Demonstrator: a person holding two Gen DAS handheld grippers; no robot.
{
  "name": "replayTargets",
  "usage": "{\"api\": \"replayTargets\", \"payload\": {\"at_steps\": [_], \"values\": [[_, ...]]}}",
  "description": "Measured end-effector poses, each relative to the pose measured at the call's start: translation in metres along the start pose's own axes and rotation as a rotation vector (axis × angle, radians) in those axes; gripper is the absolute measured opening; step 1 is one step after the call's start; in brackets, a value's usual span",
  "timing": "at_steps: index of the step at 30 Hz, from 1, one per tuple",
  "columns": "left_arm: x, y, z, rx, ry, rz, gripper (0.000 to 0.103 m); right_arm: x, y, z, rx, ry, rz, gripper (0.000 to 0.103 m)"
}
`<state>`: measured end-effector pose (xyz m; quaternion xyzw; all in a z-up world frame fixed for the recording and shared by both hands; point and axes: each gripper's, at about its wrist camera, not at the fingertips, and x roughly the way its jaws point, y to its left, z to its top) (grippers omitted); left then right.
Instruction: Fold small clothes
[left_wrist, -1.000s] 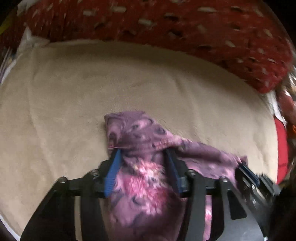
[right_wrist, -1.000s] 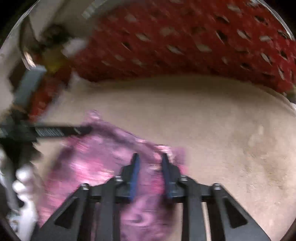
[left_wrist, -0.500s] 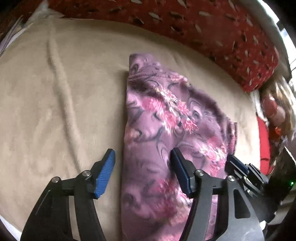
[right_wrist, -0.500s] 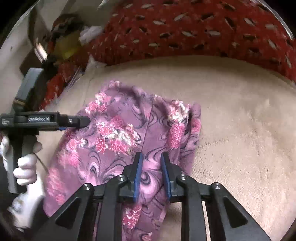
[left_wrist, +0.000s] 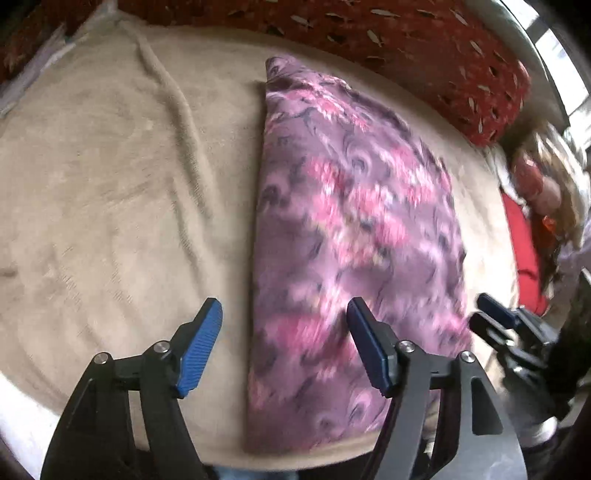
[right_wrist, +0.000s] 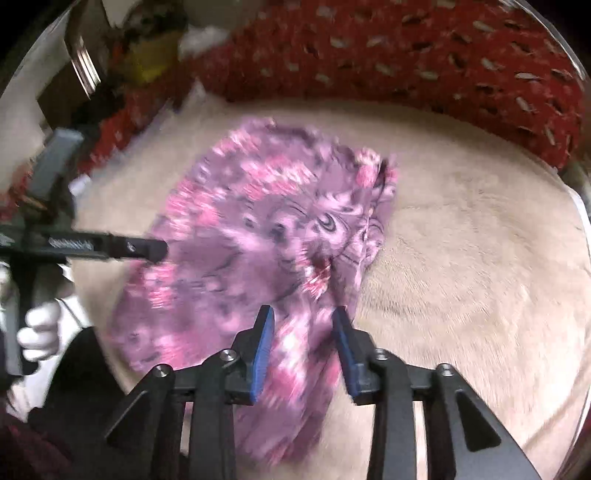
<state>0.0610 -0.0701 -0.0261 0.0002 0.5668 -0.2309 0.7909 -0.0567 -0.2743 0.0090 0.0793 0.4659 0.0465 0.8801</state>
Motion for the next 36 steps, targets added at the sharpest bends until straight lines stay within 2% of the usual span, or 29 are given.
{"api": "replayTargets", "payload": {"at_steps": [1,3,5,7,10,12,16,21,29,34,36], "values": [[0.006,-0.001,-0.008,0.012,0.009,0.019,0.073,-0.005,0.001,-0.008,0.001,0.002,0.006,0.041],[0.022,-0.002,-0.014,0.020,0.043,0.045,0.083,0.003,0.000,-0.028,0.005,0.059,-0.038,0.047],[0.024,-0.006,-0.020,0.031,-0.002,0.073,0.087,0.020,-0.002,-0.044,0.041,0.136,-0.071,0.055],[0.023,-0.013,-0.024,0.065,-0.017,0.109,0.089,0.016,-0.006,-0.056,0.131,0.055,-0.053,0.061],[0.026,-0.013,-0.025,0.063,-0.015,0.113,0.095,0.014,-0.006,-0.061,0.215,0.013,-0.065,0.068],[0.027,-0.011,-0.027,0.048,-0.011,0.102,0.098,0.015,-0.006,-0.063,0.216,-0.001,-0.078,0.073],[0.026,-0.004,-0.034,0.069,-0.011,0.097,0.103,0.015,0.008,-0.070,0.222,-0.006,-0.105,0.088],[0.026,-0.009,-0.040,0.076,-0.014,0.089,0.103,0.012,0.010,-0.079,0.282,-0.009,-0.118,0.090],[0.015,-0.002,-0.059,0.114,-0.001,0.081,0.103,0.008,0.010,-0.077,0.260,0.098,-0.179,0.090],[0.003,0.001,-0.072,0.125,-0.015,0.095,0.103,-0.023,0.011,-0.084,0.203,0.084,-0.310,0.089],[-0.003,0.001,-0.078,0.135,-0.023,0.106,0.103,-0.045,0.017,-0.086,0.109,0.051,-0.433,0.090]]}}
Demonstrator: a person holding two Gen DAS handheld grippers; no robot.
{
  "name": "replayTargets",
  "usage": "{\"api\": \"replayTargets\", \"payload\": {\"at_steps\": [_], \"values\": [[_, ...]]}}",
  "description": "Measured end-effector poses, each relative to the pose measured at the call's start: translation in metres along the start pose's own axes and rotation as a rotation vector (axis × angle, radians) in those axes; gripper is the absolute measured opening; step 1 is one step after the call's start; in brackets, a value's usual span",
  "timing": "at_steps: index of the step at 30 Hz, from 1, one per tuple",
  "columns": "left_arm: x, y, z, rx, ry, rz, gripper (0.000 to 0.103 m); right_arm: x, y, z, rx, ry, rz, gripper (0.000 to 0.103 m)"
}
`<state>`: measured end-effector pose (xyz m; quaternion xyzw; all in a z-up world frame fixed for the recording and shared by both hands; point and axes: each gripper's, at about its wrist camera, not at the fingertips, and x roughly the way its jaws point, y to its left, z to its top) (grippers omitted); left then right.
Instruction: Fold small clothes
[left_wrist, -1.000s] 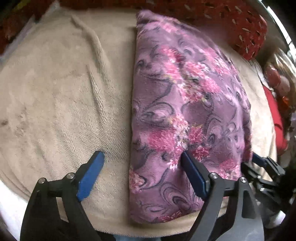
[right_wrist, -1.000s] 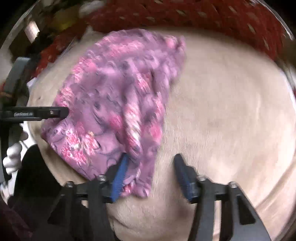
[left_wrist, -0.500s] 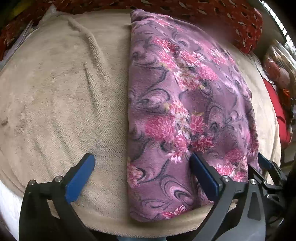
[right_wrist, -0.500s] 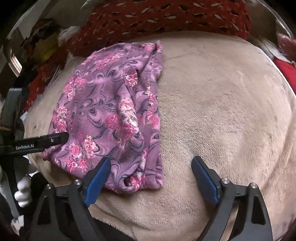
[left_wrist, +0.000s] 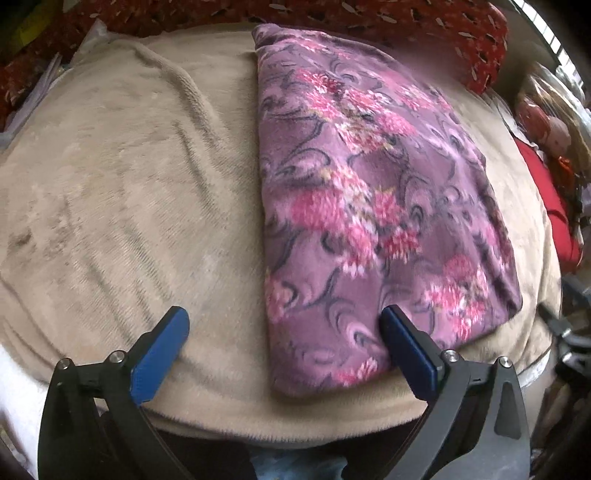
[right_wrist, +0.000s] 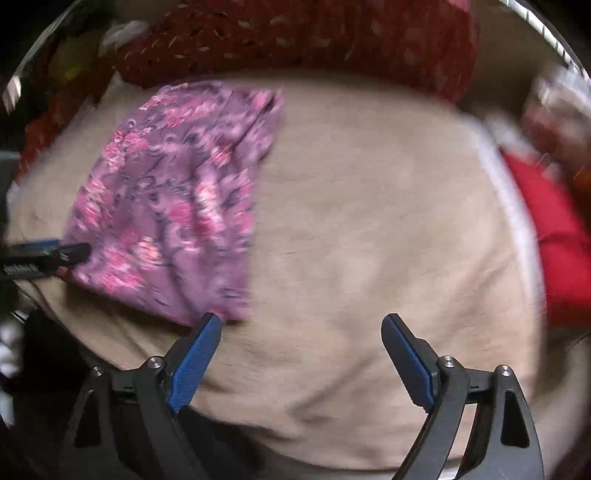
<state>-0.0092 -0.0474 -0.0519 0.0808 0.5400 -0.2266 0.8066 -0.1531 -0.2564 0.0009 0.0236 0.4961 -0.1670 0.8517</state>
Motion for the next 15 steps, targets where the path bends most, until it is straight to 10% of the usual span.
{"api": "replayTargets", "payload": {"at_steps": [5,15], "values": [[-0.018,-0.007,-0.017,0.021,-0.045,0.034,0.103,-0.053,-0.017,-0.008,-0.083,-0.142,-0.147,0.090],[-0.047,-0.018,-0.049,0.074,-0.104,0.066,0.103,-0.054,0.004,-0.037,0.044,-0.226,-0.047,0.090]]}}
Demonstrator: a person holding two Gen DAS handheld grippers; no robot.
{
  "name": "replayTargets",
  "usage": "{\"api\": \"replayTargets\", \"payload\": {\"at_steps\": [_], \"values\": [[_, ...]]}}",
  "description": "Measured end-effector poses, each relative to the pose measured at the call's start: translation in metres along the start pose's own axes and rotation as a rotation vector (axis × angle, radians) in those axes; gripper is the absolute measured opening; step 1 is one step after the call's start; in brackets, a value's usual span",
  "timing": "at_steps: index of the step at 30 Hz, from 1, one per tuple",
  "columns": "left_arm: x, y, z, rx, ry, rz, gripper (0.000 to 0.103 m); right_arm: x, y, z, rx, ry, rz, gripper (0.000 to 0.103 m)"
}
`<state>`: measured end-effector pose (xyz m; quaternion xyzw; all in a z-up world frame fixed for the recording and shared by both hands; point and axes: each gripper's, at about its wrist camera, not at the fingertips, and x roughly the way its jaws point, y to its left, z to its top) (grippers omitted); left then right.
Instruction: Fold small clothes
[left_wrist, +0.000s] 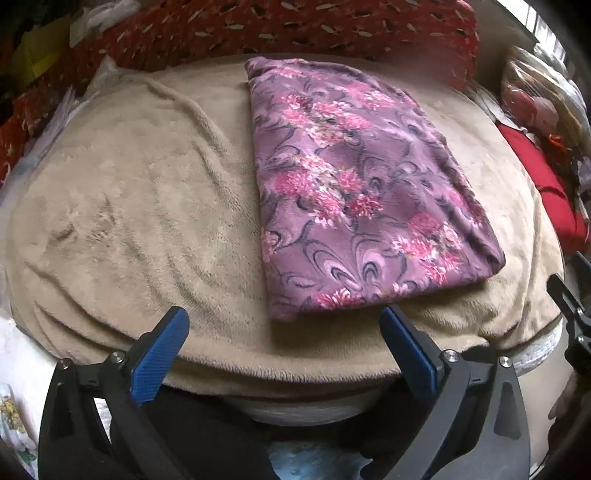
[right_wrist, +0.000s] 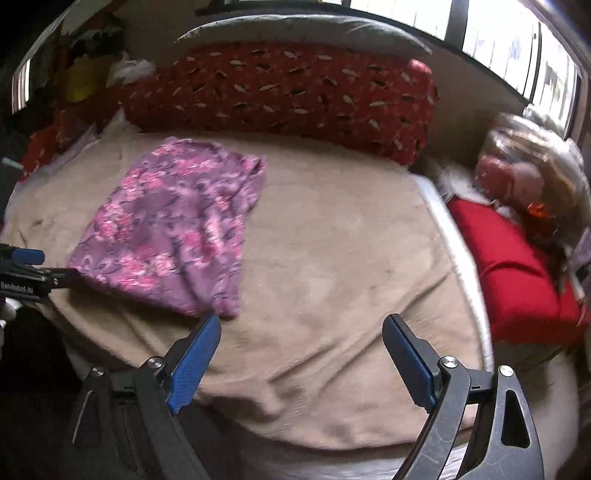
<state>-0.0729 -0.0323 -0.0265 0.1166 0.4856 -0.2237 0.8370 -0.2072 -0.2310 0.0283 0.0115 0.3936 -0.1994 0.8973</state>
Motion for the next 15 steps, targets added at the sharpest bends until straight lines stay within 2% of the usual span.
{"api": "replayTargets", "payload": {"at_steps": [5,8,15], "values": [[-0.004,-0.004,0.005,0.016,-0.011,0.012,0.103,-0.001,0.002,0.006,0.136,-0.014,0.106,0.091],[-0.008,-0.004,0.006,0.020,-0.029,0.012,0.103,-0.004,0.001,0.010,0.182,-0.018,0.129,0.091],[-0.019,-0.006,0.003,0.013,-0.065,0.000,0.103,-0.011,0.014,0.009,0.133,-0.029,0.106,0.091]]}}
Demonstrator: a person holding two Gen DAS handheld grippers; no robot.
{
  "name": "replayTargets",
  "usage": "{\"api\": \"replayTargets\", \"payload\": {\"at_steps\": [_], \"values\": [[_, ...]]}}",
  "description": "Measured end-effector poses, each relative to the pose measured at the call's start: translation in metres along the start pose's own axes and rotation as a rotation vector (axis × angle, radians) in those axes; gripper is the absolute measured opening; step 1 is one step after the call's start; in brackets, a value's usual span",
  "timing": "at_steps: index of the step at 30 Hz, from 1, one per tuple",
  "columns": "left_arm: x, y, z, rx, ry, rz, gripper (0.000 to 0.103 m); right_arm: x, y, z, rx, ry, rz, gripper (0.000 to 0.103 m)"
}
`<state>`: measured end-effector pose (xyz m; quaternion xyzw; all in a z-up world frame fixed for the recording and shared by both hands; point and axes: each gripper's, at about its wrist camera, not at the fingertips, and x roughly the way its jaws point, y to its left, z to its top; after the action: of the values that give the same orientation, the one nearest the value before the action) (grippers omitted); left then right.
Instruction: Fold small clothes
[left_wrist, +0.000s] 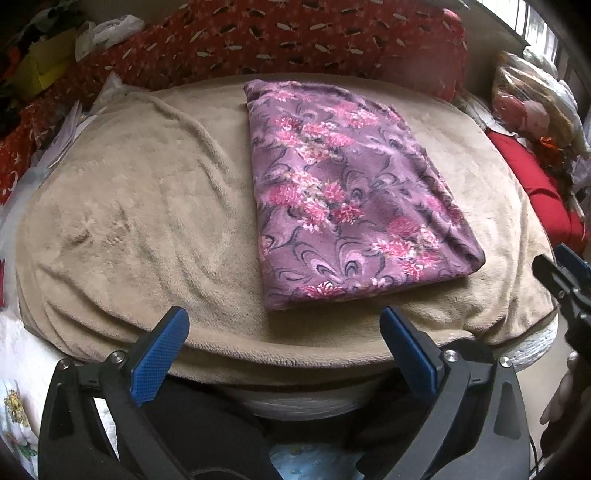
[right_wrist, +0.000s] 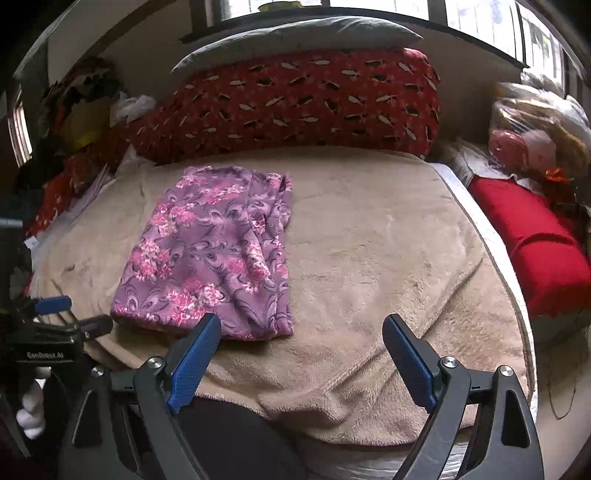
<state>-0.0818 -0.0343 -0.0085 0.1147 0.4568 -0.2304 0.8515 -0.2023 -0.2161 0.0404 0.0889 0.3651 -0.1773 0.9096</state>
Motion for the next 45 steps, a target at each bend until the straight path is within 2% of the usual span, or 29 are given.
{"api": "replayTargets", "payload": {"at_steps": [6,13,36,45], "values": [[-0.011,-0.006,-0.002,0.015,-0.043,0.004,0.103,0.001,0.009,-0.002,-0.041,0.010,-0.023,0.091],[-0.017,-0.007,-0.002,0.010,-0.055,0.002,0.103,0.002,0.015,-0.004,-0.075,0.017,-0.040,0.091],[-0.027,-0.016,-0.004,0.010,-0.073,0.019,0.103,-0.003,0.002,-0.006,-0.032,0.019,-0.035,0.093],[-0.030,-0.006,-0.001,-0.010,-0.074,0.030,0.103,-0.004,-0.003,-0.006,-0.016,0.020,-0.024,0.093]]}}
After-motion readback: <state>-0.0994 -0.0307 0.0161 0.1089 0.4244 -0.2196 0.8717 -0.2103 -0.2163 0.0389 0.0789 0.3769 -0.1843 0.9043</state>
